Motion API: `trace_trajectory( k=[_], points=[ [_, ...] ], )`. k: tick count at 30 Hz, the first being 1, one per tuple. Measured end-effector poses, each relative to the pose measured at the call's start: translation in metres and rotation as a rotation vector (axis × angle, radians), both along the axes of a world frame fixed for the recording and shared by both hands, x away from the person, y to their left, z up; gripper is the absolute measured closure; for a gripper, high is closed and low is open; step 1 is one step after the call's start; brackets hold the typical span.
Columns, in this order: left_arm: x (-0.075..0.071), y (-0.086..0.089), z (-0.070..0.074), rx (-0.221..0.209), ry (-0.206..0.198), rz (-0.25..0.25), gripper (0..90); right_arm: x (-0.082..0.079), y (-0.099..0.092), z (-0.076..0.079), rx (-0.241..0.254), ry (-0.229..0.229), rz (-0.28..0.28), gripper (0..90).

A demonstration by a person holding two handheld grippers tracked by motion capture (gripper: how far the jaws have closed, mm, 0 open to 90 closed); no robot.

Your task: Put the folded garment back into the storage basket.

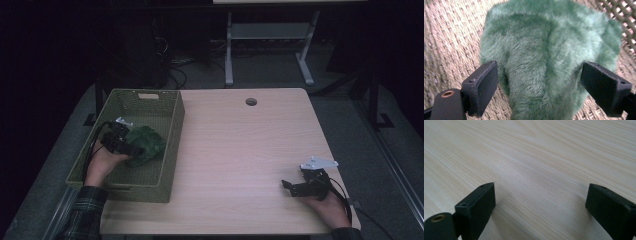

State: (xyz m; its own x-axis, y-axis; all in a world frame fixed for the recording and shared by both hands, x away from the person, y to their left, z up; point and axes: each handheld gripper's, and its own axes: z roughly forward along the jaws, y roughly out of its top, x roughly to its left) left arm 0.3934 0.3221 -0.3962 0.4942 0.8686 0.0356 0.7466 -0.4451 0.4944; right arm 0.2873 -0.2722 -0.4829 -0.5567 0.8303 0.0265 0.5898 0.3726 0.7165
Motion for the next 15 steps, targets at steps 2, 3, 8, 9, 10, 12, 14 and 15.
trace_trajectory(
  k=[2, 3, 8, 9, 10, 12, 14, 15],
  points=[
    [-0.001, -0.001, 0.006, -0.007, -0.017, -0.003, 14.0, 0.000, 0.000, 0.000, 0.000, 0.000, 0.000, 8.6],
    [-0.002, -0.001, 0.010, -0.013, -0.028, -0.005, 13.9, 0.000, 0.000, 0.000, -0.001, 0.000, 0.001, 8.6],
    [-0.007, -0.008, 0.026, -0.054, -0.071, -0.026, 14.0, 0.000, 0.000, 0.000, 0.001, 0.000, -0.001, 8.7],
    [-0.009, -0.010, 0.029, -0.065, -0.081, -0.029, 14.0, 0.000, 0.000, 0.000, 0.001, 0.000, -0.001, 8.6],
    [-0.010, -0.012, 0.032, -0.074, -0.092, -0.036, 14.0, 0.000, 0.000, 0.000, 0.001, 0.000, -0.001, 8.7],
    [-0.012, -0.017, 0.038, -0.089, -0.109, -0.047, 14.0, 0.000, 0.000, 0.000, 0.001, 0.000, -0.001, 8.7],
    [-0.014, -0.022, 0.042, -0.113, -0.120, -0.057, 14.1, 0.000, 0.000, 0.000, 0.001, 0.000, -0.001, 8.7],
    [-0.015, -0.025, 0.044, -0.122, -0.126, -0.062, 14.1, 0.000, 0.000, 0.000, 0.000, -0.001, 0.000, 8.6]
  ],
)
